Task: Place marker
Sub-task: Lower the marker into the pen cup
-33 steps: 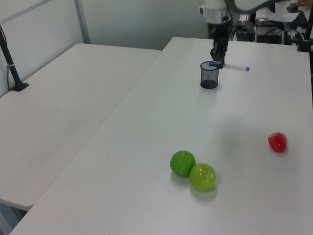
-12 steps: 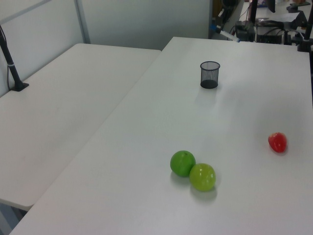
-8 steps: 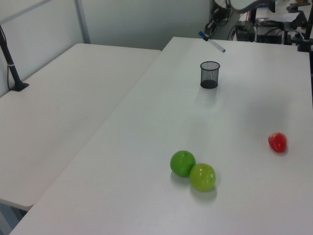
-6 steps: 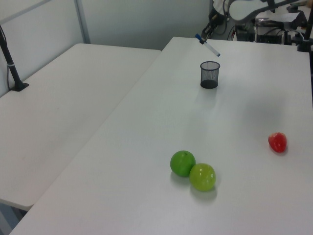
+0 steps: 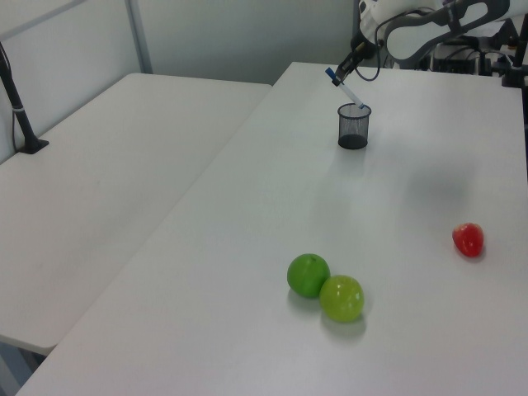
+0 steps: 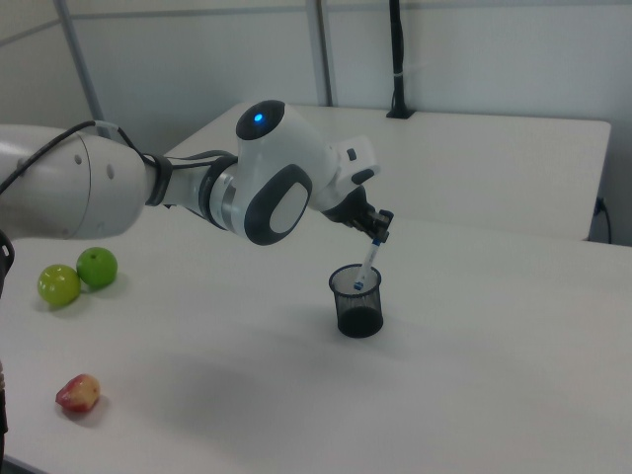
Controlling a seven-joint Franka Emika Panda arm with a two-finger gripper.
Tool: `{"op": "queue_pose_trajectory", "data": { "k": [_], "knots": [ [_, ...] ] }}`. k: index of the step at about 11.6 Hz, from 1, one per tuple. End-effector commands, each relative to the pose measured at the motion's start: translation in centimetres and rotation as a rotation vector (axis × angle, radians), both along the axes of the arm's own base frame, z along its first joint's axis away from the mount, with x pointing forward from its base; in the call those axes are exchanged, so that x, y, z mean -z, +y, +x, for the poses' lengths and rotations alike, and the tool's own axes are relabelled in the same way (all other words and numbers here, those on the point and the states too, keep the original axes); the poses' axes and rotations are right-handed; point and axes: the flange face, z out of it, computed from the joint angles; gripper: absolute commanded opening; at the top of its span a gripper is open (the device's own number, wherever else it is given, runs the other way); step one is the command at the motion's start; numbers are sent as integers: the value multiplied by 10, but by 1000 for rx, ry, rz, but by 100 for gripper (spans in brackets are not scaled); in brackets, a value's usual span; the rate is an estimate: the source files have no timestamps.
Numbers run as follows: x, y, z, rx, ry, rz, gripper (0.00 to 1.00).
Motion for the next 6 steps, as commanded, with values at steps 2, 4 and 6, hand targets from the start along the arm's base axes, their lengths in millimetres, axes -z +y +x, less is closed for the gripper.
{"op": "queue_pose_trajectory", "data": {
  "k": [2, 4, 6],
  "knots": [
    [12, 12, -3, 2, -11, 21, 15],
    [19, 13, -5, 2, 2, 24, 16],
    [21, 22, -4, -11, 7, 25, 17]
  ]
}}
